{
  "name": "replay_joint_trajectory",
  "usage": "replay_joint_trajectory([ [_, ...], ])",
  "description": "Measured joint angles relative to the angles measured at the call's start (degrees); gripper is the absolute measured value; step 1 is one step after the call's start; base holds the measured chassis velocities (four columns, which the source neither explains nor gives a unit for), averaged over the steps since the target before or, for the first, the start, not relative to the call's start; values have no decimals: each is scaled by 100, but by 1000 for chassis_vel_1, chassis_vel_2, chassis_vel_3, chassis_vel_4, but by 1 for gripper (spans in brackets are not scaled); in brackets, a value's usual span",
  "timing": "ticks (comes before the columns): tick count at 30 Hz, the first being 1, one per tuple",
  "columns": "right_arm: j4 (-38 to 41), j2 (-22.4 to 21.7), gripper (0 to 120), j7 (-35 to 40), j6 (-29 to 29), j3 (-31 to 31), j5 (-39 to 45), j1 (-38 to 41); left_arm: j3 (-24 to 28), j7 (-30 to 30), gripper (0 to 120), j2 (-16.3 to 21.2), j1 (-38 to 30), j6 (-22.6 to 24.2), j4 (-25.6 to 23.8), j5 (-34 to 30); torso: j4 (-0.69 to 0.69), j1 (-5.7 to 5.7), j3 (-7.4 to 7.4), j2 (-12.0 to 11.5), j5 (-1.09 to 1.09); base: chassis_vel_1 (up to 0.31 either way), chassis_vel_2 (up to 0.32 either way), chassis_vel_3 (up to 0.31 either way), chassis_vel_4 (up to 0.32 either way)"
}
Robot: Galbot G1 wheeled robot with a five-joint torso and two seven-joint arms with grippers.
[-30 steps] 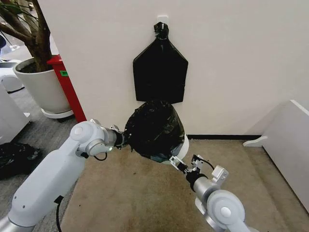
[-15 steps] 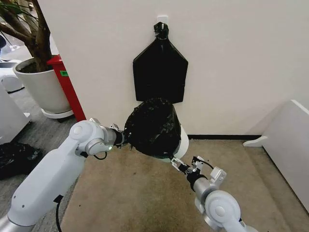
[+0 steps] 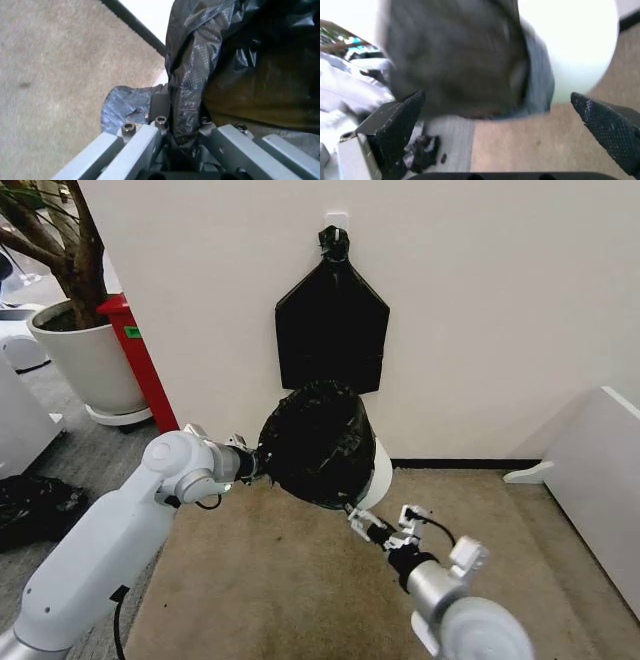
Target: Place the garbage bag over the trash bin.
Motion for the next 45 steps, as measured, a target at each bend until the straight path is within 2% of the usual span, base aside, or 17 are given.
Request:
replay_joint_trajectory([
  [3, 209, -297, 100, -110, -301, 1298, 838, -141, -52, 750, 0, 80, 246, 337, 74, 482, -2, 0, 0, 0, 1, 0, 0, 0, 0],
  [5, 216, -344, 100, -132, -339, 1452, 961, -144, -48, 883, 0, 98, 284, 367, 85, 604, -3, 0, 0, 0, 2, 0, 0, 0, 0],
  [6, 220, -509, 100, -187, -456, 1924, 1382, -103, -21, 1376, 0, 163, 414, 430, 118, 1025, -3, 0, 0, 0, 1, 0, 0, 0, 0],
  [8, 124, -729, 100, -217, -586, 2362, 1925, 98, 7, 2163, 0, 236, 582, 487, 165, 1511, 1, 0, 0, 0, 0, 0, 0, 0, 0],
  [11, -210, -1120, 100, -236, -777, 2596, 2605, 659, 84, 3240, 0, 281, 758, 399, 270, 2163, 1, 0, 1, 0, 2, 0, 0, 0, 0],
  [13, -271, -1188, 100, -254, -825, 2598, 2708, 761, 109, 3431, 0, 283, 778, 345, 294, 2284, 1, 0, 1, 0, 2, 0, 0, 0, 0],
  [17, -751, -1569, 100, -873, -1258, 2527, 2897, 1123, 241, 4884, 0, 333, 867, -232, 503, 3327, 0, 0, 0, 0, 2, 0, 0, 0, 0],
  [18, -751, -1569, 100, -873, -1258, 2527, 2897, 1123, 241, 4884, 0, 333, 867, -232, 503, 3327, 0, 0, 0, 0, 2, 0, 0, 0, 0],
  [22, -1244, -1806, 100, -1689, -1558, 2423, 2767, 1358, 296, 5760, 0, 413, 907, -754, 674, 4180, -1, 0, 0, 0, 1, 0, 0, 0, 0],
  [24, -1514, -1893, 100, -1857, -1653, 2263, 2677, 1673, 305, 6049, 0, 453, 925, -924, 706, 4499, -1, 0, 1, 0, 2, 0, 0, 0, 0],
  [27, -1636, -1937, 100, -1783, -1663, 2080, 2727, 2011, 317, 6224, 0, 493, 942, -1072, 705, 4759, 0, 0, 1, 0, 2, 0, 0, 0, 0],
  [32, -1899, -1950, 100, -1285, -1662, 1312, 2843, 2957, 321, 6725, 0, 626, 998, -1303, 603, 5473, 0, 0, 1, 0, -1, 0, 0, 0, 0],
  [38, -2103, -1830, 100, -939, -1663, 604, 2735, 3445, 255, 6953, 0, 682, 1085, -1366, 462, 5693, 1, 0, 1, 0, -1, 0, 0, 0, 0],
  [45, -2376, -1749, 100, -920, -1643, 305, 2508, 3513, 161, 7002, 0, 687, 1173, -1374, 379, 5650, 0, 0, 1, 0, 0, 0, 0, 0, 0],
])
